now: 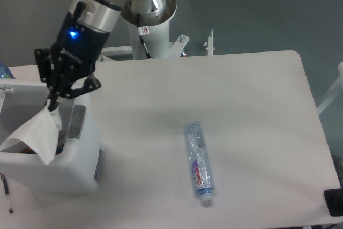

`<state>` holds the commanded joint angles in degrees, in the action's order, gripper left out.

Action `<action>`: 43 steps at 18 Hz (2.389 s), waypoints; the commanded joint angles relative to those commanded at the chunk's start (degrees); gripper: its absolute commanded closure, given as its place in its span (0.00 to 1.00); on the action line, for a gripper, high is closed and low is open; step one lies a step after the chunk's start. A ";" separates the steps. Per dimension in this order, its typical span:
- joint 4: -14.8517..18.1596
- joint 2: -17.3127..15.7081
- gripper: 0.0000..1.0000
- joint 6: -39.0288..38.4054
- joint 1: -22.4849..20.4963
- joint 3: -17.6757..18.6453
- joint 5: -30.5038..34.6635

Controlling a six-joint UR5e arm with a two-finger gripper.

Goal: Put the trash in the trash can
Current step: 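Open the gripper to drop the tissue into the bin, then move the open gripper toward the bagged toothpaste tube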

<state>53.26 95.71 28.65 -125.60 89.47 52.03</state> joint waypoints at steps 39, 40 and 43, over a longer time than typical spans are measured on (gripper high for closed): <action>23.11 26.80 0.00 -9.23 -16.69 -28.99 9.93; 24.16 28.28 0.00 -9.14 -17.13 -30.22 10.54; 25.75 33.56 0.00 -9.05 -17.22 -33.57 16.42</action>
<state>79.01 129.27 19.60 -142.82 55.90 68.45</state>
